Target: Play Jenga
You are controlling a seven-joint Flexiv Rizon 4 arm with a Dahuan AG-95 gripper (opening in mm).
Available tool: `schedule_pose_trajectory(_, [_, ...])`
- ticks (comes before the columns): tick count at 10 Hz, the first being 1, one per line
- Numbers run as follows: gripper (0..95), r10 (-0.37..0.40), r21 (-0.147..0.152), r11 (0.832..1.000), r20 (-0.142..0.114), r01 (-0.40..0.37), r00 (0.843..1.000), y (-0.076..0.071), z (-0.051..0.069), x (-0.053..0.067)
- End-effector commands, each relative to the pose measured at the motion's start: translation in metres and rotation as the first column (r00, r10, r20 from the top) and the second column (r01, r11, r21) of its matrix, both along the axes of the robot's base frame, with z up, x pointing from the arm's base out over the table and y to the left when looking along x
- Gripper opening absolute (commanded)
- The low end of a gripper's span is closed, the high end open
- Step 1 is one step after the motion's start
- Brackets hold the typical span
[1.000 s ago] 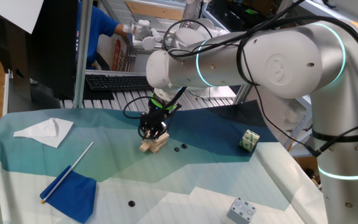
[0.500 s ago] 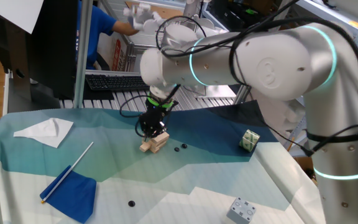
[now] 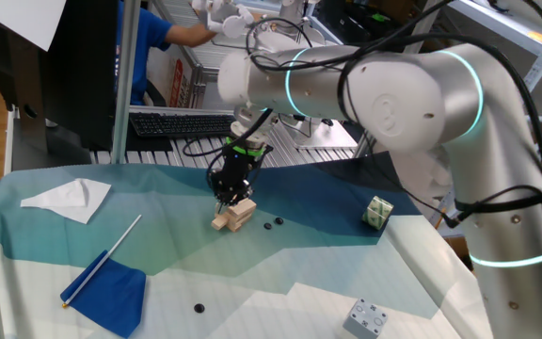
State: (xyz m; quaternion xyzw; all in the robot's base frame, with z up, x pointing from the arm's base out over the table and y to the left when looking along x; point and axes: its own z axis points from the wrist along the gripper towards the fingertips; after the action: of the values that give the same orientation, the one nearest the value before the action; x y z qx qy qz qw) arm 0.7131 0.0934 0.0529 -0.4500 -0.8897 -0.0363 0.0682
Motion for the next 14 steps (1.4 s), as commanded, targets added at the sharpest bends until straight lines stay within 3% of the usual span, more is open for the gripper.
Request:
schedule_pose_trajectory(1, [0.0,-0.014,-0.024,1.0,0.017,0.015,1.0,-0.0006,0.0005,-0.003])
schedule_pose_trajectory(5, [0.0,-0.069,-0.056,0.996,0.013,0.069,0.998,0.0035,0.0028,-0.0056])
schedule_pose_trajectory(10, [0.0,-0.122,-0.052,0.991,0.01,0.122,0.993,0.0059,-0.0006,-0.0027])
schedule_pose_trajectory(12, [0.0,-0.139,-0.071,0.988,0.009,0.139,0.99,0.0083,-0.0042,-0.0002])
schedule_pose_trajectory(14, [0.0,-0.148,-0.07,0.987,0.009,0.148,0.989,0.0087,-0.0064,0.0016])
